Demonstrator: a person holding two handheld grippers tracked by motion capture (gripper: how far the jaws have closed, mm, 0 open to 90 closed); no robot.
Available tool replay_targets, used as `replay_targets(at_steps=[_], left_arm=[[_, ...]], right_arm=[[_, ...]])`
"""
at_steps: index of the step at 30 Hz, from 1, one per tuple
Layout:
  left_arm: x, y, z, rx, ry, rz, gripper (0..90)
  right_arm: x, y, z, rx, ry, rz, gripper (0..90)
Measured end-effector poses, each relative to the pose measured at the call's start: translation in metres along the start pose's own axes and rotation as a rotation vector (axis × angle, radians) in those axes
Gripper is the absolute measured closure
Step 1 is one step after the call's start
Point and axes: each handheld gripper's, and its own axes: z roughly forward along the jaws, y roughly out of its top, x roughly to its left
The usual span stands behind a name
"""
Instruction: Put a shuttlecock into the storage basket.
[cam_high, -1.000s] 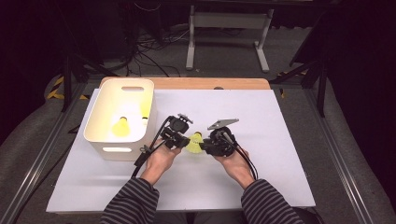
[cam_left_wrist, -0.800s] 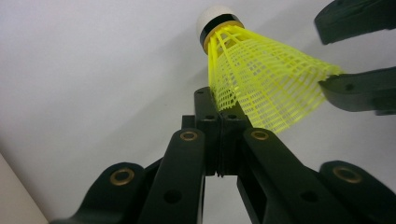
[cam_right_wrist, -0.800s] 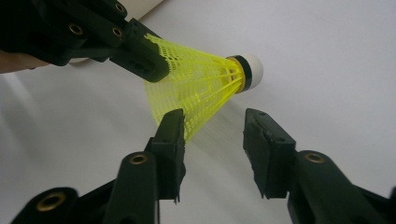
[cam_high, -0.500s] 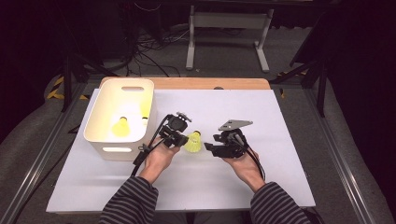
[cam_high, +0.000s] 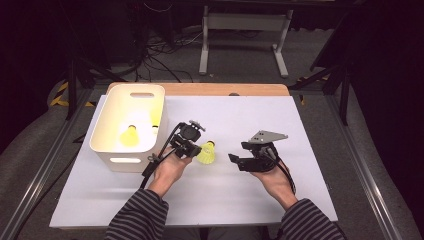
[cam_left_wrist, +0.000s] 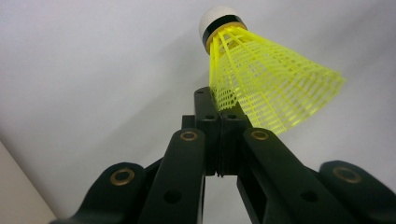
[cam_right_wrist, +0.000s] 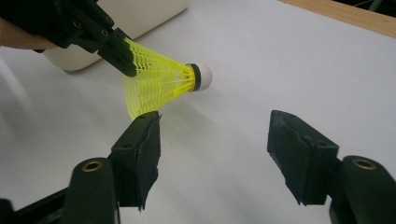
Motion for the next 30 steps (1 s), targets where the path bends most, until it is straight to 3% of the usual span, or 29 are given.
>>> replay_targets(at_steps=[7,13,24,30], left_arm=[[0.001,0.0,-0.006,0.0,-0.004,-0.003,89.9],[0.0,0.001,-0.009,-0.002,-0.007,0.005,89.9],[0.003,-0.001,-0.015,-0.004,0.001,0.001,89.9],[0.004,-0.002,-0.016,0.0,0.005,-0.012,89.8]], right_arm=[[-0.002,-0.012,-0.01,-0.038,0.018,0.002,28.8],[-0.006,-0.024,-0.018,-0.068,0.01,0.013,27.6],[-0.014,-0.048,-0.036,-0.113,-0.013,-0.015,23.2],[-0.023,-0.064,-0.046,-0.142,-0.032,0.022,22.0]])
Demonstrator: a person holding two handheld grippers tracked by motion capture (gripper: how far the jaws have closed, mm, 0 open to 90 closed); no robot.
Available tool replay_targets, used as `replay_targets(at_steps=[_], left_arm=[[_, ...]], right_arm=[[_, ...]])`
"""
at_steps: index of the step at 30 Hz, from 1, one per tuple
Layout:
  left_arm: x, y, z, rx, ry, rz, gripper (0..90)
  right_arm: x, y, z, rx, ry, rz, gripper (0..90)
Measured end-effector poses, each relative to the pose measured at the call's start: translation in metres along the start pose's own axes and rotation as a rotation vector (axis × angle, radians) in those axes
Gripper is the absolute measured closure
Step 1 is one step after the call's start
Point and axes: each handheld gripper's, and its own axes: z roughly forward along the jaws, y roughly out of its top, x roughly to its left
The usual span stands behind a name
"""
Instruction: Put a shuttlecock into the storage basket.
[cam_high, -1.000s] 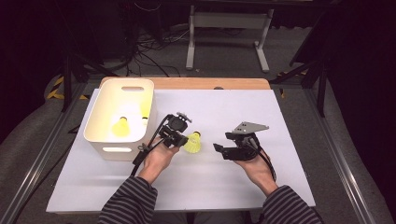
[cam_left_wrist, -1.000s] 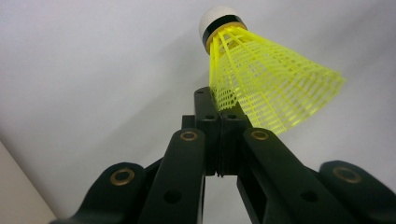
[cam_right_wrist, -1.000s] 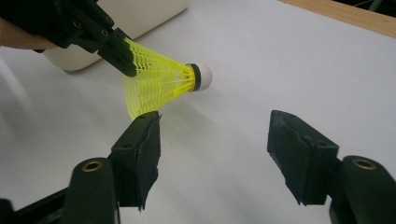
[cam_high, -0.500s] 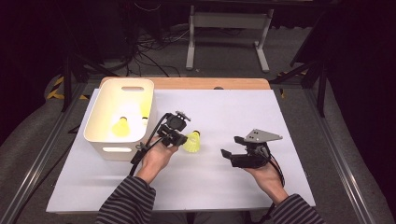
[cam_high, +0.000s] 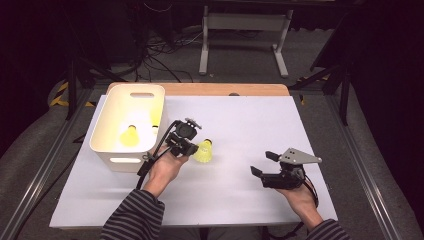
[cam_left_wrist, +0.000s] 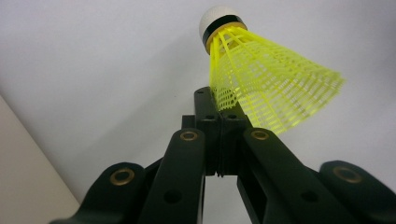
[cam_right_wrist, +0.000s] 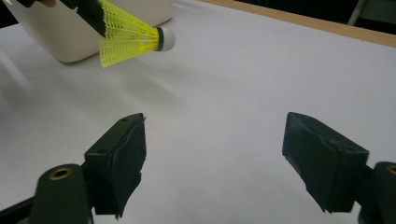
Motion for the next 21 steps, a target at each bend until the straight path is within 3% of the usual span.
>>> replay_targets(at_steps=[16,21], left_arm=[[0.003,-0.002,-0.005,-0.003,0.007,-0.003,89.8],[0.003,-0.002,-0.007,-0.007,0.004,-0.01,89.7]], right_arm=[[-0.014,-0.031,-0.011,-0.027,-0.032,0.07,19.3],[-0.016,-0.037,-0.016,-0.024,-0.051,0.049,19.1]])
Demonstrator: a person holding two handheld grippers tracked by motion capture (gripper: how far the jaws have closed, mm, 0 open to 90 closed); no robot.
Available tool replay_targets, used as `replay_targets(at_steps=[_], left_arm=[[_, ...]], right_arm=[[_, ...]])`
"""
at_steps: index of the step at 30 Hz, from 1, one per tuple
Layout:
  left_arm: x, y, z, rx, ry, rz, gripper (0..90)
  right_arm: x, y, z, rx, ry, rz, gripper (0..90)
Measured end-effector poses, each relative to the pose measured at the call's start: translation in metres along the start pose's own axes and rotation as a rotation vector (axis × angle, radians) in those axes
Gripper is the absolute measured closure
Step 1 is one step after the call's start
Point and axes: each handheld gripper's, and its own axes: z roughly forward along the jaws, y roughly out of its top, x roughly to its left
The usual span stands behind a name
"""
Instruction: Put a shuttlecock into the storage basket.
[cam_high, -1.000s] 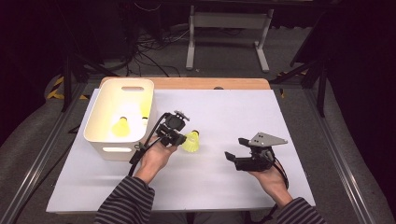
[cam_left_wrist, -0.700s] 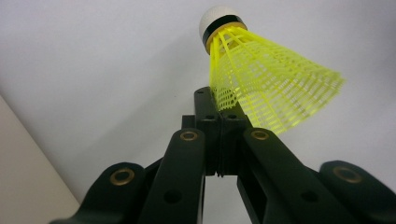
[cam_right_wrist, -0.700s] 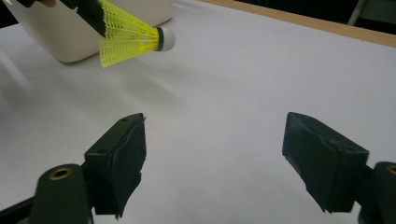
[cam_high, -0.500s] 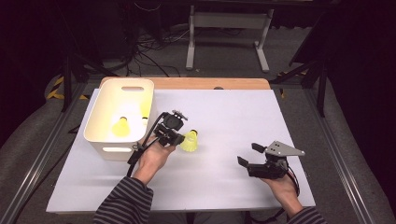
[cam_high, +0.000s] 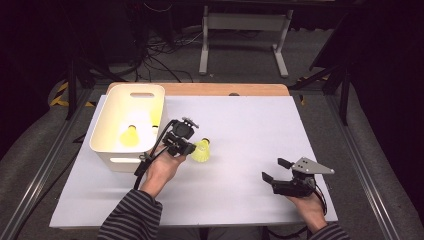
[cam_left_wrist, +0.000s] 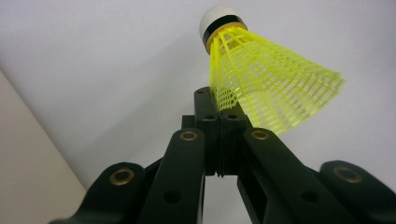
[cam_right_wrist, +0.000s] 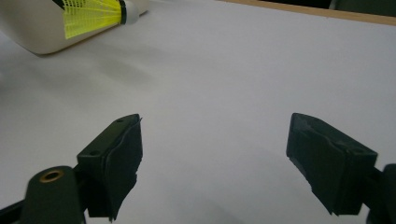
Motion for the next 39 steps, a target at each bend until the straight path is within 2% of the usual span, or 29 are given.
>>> replay_targets(at_steps=[7,11,20,28,39], left_arm=[[-0.001,0.0,-0.004,-0.005,-0.003,-0.003,89.7],[0.0,0.0,-0.008,-0.007,0.002,-0.003,89.7],[0.006,0.0,-0.018,-0.01,0.0,-0.017,89.7],[0.006,0.005,-0.023,-0.004,-0.003,-0.004,89.7],[0.006,0.01,-0.032,-0.01,0.001,0.008,89.7]], right_arm=[[-0.002,-0.006,-0.001,-0.005,-0.012,0.003,17.5],[0.0,-0.006,0.002,0.003,-0.012,-0.013,17.1],[0.001,-0.005,0.006,-0.004,-0.016,-0.026,17.1],[0.002,-0.004,0.007,-0.001,-0.01,-0.029,17.1],[-0.001,-0.004,0.006,-0.011,-0.032,-0.02,16.8]])
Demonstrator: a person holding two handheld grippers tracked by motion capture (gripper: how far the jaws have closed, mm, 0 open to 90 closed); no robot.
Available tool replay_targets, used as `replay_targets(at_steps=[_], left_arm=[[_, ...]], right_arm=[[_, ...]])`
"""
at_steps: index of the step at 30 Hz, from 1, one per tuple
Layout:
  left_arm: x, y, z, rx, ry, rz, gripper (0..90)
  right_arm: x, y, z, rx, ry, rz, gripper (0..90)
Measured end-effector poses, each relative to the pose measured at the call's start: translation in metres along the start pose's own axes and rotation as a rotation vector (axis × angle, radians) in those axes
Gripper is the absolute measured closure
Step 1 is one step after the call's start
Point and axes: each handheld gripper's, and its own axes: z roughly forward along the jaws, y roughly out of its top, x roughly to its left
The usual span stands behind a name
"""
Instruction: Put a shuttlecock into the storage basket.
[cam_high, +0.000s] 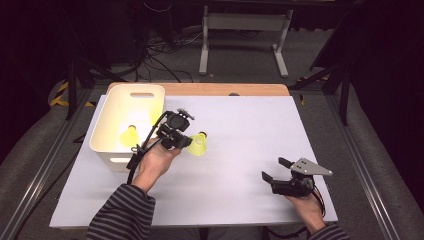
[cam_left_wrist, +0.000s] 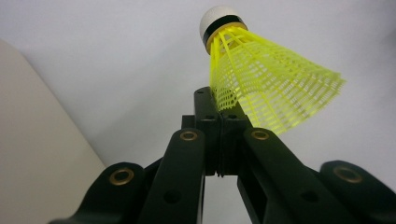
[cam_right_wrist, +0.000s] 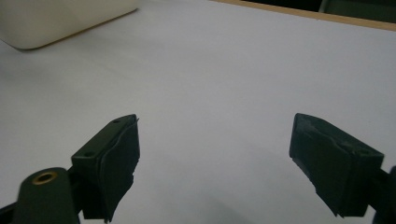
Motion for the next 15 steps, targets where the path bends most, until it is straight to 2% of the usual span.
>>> replay_targets(at_steps=[4,8,15], left_arm=[[0.002,0.001,-0.004,-0.001,0.008,0.01,89.7],[0.004,0.001,-0.009,-0.004,0.007,-0.004,89.7],[0.007,0.001,-0.012,-0.003,0.006,-0.006,89.7]], right_arm=[[0.001,0.0,-0.002,-0.004,-0.004,0.003,16.8],[0.0,-0.001,-0.002,-0.008,-0.003,0.007,16.8],[0.0,0.0,-0.003,-0.011,-0.003,0.013,16.8]])
